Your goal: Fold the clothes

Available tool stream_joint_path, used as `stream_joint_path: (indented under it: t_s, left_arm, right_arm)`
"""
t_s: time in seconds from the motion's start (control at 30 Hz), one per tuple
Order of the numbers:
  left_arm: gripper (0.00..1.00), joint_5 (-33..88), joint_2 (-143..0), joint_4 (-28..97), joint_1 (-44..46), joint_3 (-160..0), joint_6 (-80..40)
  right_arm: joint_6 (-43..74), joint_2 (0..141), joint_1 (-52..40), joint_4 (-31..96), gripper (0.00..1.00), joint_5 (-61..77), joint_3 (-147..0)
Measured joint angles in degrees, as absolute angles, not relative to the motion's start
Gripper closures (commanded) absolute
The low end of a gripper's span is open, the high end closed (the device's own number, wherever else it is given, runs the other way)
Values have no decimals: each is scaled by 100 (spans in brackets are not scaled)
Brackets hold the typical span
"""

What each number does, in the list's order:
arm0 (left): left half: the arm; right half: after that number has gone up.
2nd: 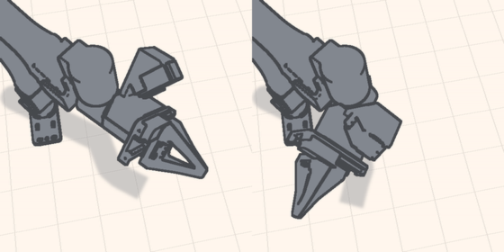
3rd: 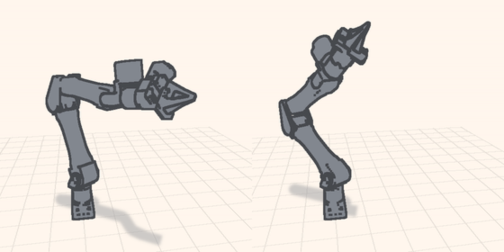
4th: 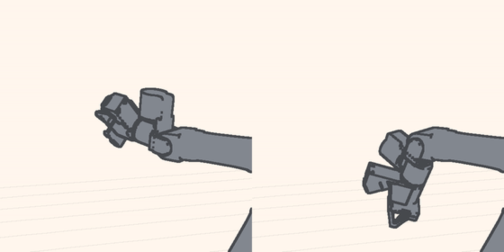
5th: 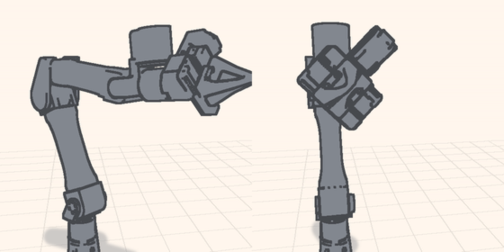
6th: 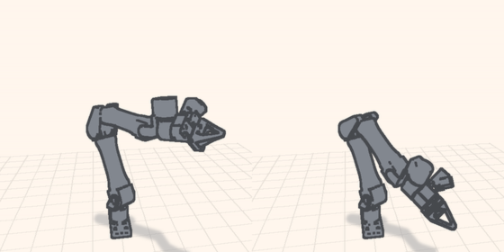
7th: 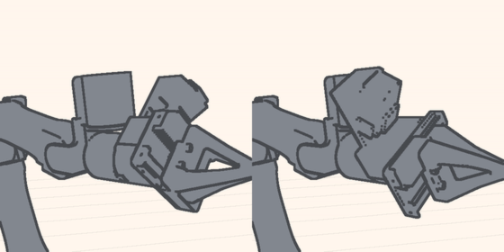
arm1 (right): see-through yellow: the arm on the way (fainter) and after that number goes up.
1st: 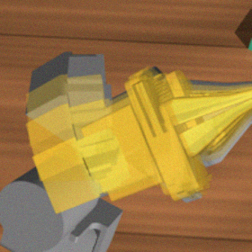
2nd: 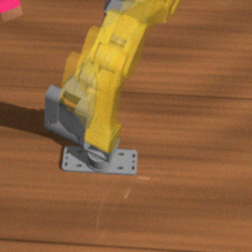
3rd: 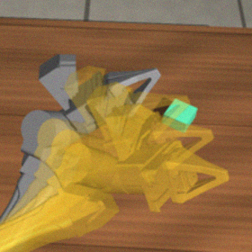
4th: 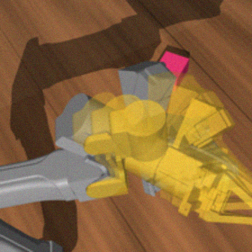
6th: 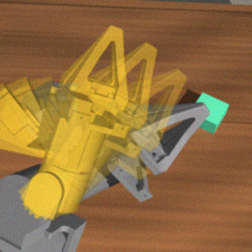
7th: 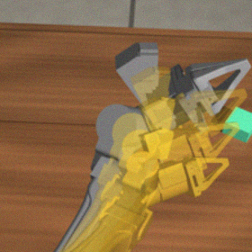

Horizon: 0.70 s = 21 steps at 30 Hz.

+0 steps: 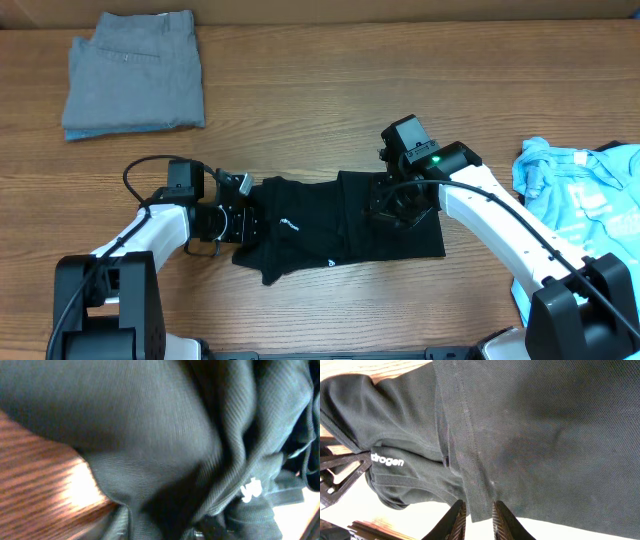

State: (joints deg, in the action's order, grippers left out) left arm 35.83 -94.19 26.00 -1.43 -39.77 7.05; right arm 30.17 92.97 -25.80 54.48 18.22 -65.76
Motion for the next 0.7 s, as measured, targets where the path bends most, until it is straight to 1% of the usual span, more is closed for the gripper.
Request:
stream_joint_path:
  t_s: [0.07, 0.13, 0.17, 0.2, 0.23, 0.33, 0.43, 0.53, 0.7]
  left_arm:
    - [82, 3564, -9443, 2574, -123, -3944, 591]
    - [86, 3559, -9476, 2565, -106, -3920, 497]
    - [89, 3562, -9483, 2563, -108, -3913, 447]
    - [94, 3559, -9487, 2563, -110, -3909, 416]
    - [96, 3559, -9494, 2567, -110, -3907, 362]
    - [96, 3559, -9496, 2665, -117, -3920, 311]
    - [96, 3538, -9533, 3083, -215, -4025, 298]
    - [96, 3387, -9605, 3726, -464, -4261, 292]
    - [96, 2858, -9692, 5408, -1144, -5524, 294]
  right_arm:
    - [3020, 9297, -2580, 5459, 78, 1822, -6576]
    - [3017, 9297, -2580, 5459, 78, 1822, -6576]
    - [3020, 9297, -2582, 5470, 78, 1824, -6576]
    - [3017, 9297, -2582, 5470, 78, 1822, -6576]
    - [3017, 9297, -2580, 5470, 78, 1822, -6576]
    - [3017, 9297, -2582, 5481, 78, 1822, -6576]
    - [3020, 9297, -2580, 5537, 79, 1822, -6576]
    - [3006, 9297, -2580, 5581, 79, 1804, -6576]
    - [2998, 9284, -2521, 5649, 79, 1726, -6578]
